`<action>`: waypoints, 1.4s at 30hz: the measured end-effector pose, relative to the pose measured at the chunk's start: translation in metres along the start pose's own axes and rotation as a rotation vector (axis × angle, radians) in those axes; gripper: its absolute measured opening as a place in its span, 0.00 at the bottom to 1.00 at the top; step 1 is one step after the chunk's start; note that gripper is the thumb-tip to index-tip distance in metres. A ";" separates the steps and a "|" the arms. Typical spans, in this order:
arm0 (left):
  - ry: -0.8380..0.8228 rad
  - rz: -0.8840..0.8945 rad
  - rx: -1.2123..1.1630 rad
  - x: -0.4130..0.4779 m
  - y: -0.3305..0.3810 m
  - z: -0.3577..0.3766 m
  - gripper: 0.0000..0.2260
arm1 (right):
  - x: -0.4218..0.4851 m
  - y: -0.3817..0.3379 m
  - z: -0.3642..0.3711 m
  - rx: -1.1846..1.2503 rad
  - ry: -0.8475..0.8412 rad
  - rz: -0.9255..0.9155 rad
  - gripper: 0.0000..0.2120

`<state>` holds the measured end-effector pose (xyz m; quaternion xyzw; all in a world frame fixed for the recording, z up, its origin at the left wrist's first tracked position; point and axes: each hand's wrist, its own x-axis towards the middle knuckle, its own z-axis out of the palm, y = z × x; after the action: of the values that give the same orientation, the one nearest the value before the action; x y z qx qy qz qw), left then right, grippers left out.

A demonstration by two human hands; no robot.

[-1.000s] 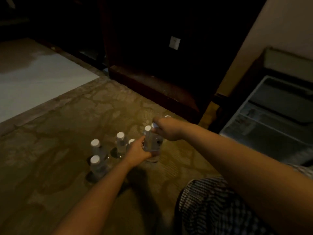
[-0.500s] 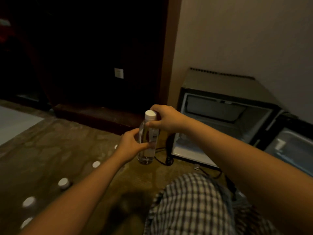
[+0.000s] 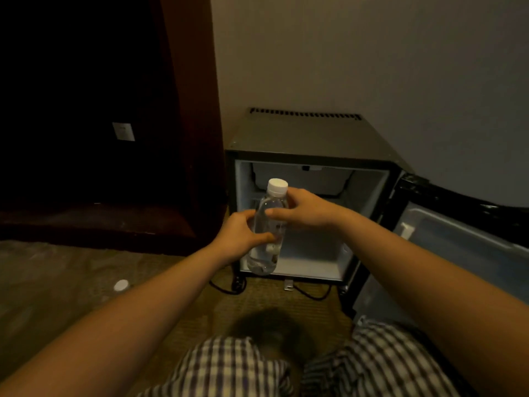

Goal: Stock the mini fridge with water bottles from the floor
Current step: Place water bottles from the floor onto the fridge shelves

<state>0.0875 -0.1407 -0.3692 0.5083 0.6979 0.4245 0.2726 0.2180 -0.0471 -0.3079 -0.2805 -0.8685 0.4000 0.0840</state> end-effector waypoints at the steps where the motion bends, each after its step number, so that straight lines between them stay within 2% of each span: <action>1: -0.024 -0.009 0.001 0.008 -0.003 0.008 0.19 | 0.001 0.010 -0.002 0.018 -0.001 0.014 0.15; 5: -0.114 -0.034 -0.015 0.034 -0.018 0.037 0.18 | 0.009 0.054 -0.001 0.029 0.058 0.035 0.18; 11: -0.209 -0.092 -0.009 0.070 -0.055 0.083 0.16 | 0.022 0.124 0.012 0.076 0.100 0.099 0.17; 15: -0.280 -0.127 -0.002 0.097 -0.086 0.109 0.19 | 0.042 0.168 0.024 0.090 0.101 0.178 0.19; 21: -0.329 -0.183 -0.016 0.114 -0.111 0.128 0.12 | 0.060 0.199 0.041 0.099 0.123 0.239 0.21; 28: -0.342 -0.319 -0.013 0.137 -0.147 0.145 0.17 | 0.086 0.238 0.057 0.056 0.118 0.319 0.22; 34: -0.364 -0.377 -0.158 0.150 -0.171 0.156 0.17 | 0.107 0.261 0.064 0.028 0.123 0.381 0.23; 42: -0.314 -0.459 -0.296 0.162 -0.176 0.166 0.17 | 0.126 0.275 0.071 0.119 0.183 0.441 0.19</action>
<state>0.0841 0.0427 -0.5959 0.3518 0.6744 0.3651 0.5369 0.2033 0.1209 -0.5692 -0.4927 -0.7499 0.4323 0.0893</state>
